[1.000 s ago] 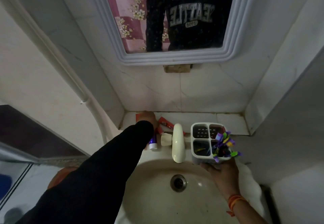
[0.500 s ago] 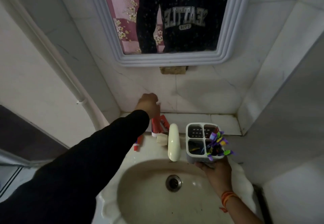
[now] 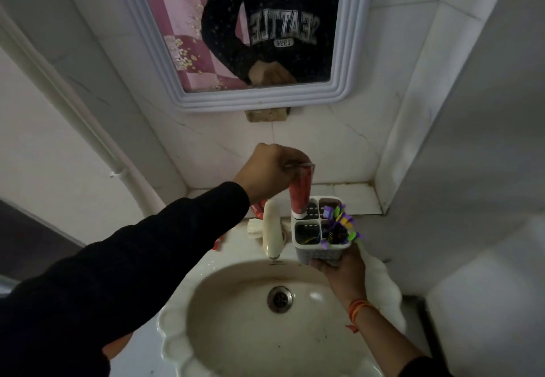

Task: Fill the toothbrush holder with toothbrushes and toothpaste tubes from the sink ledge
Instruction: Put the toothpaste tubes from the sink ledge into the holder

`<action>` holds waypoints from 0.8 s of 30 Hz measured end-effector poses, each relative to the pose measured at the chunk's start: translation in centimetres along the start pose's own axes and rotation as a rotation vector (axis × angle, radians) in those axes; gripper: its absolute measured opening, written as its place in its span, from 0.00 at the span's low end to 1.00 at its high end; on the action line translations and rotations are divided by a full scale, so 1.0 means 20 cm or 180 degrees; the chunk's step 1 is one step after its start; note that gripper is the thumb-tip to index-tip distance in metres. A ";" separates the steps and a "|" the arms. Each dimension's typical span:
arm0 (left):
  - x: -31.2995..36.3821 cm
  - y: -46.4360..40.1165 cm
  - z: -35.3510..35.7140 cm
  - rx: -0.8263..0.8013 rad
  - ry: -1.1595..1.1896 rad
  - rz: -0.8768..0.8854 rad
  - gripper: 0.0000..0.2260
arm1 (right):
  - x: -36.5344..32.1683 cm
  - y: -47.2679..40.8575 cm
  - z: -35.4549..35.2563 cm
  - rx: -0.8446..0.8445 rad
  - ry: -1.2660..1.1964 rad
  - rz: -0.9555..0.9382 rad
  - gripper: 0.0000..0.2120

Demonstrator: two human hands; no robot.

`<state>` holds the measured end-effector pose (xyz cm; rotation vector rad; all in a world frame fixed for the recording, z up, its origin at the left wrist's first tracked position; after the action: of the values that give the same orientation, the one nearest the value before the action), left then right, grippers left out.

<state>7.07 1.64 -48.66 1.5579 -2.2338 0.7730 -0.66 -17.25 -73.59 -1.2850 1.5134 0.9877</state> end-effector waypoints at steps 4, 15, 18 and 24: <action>0.07 -0.07 0.04 -0.0446 -0.0092 0.0299 0.10 | 0.00 0.00 0.01 0.0038 0.0105 0.0018 0.35; -0.01 -0.07 0.25 -0.1697 -0.0708 -0.0041 0.11 | 0.04 -0.02 0.03 -0.0016 0.0075 0.0053 0.38; -0.03 -0.11 0.26 -0.1892 -0.0813 -0.0110 0.11 | 0.05 -0.02 0.04 -0.0022 0.0055 0.0047 0.39; -0.08 -0.06 0.38 -0.2354 -0.1263 -0.0308 0.13 | 0.07 -0.02 0.06 -0.0165 0.0176 -0.0091 0.41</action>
<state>9.23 -1.93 -55.31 1.4793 -2.2716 -0.4075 -0.16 -16.51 -75.39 -1.3771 1.5160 0.9861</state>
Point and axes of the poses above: each hand's wrist, its own y-axis away from the middle knuckle, its own z-axis out of the palm, x = y × z, the point moved 3 cm from there along -y, towards the middle knuckle, and after that the axes turned 1 degree about -z, right-handed, at the moved point
